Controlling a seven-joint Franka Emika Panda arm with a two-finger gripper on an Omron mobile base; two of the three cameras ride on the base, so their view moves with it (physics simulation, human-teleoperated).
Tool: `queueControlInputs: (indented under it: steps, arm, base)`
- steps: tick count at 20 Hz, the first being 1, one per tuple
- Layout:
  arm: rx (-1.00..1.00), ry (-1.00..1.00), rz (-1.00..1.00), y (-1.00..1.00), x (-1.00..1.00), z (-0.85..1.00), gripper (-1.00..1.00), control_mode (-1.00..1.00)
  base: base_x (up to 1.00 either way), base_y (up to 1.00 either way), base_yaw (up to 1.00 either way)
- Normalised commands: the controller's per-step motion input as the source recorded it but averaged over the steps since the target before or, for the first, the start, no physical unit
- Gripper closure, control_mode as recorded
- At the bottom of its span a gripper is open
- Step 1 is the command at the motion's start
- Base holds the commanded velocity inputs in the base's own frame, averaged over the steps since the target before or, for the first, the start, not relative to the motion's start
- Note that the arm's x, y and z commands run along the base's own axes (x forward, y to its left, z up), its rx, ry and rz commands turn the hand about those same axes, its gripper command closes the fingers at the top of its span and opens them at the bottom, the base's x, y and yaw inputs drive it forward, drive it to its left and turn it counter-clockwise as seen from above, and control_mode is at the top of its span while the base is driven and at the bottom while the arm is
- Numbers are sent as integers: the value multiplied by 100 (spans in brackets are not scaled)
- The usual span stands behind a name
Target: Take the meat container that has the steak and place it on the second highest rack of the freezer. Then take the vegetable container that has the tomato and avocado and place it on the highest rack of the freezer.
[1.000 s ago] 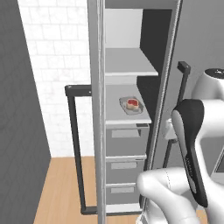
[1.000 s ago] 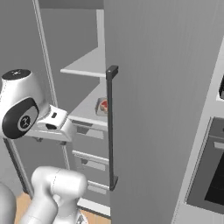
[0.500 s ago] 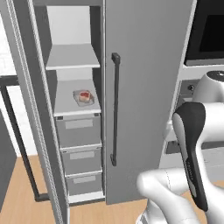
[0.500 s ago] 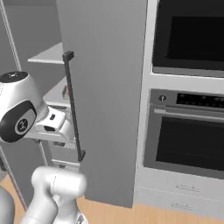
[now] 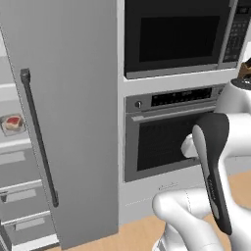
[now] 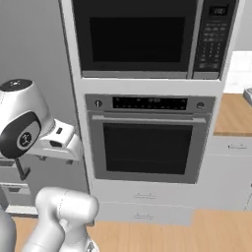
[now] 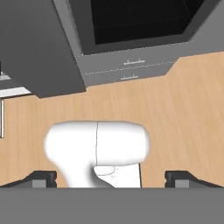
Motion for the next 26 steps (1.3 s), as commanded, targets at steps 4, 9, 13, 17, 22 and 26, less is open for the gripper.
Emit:
queueControlInputs:
  steps: [4,9,13,17,22,26]
  arm:
    - [0,0,0,0,0,0,-100,100]
    - [0,0,0,0,0,0,-100,100]
    - [0,0,0,0,0,0,-100,100]
    - [0,0,0,0,0,0,-100,100]
    - [0,0,0,0,0,0,-100,100]
    - [0,0,0,0,0,0,-100,100]
  base:
    - [77,-88,9]
    - [59,-100,19]
    - [32,-100,8]
    - [25,-100,2]
    - [40,-100,0]
    - [56,-95,0]
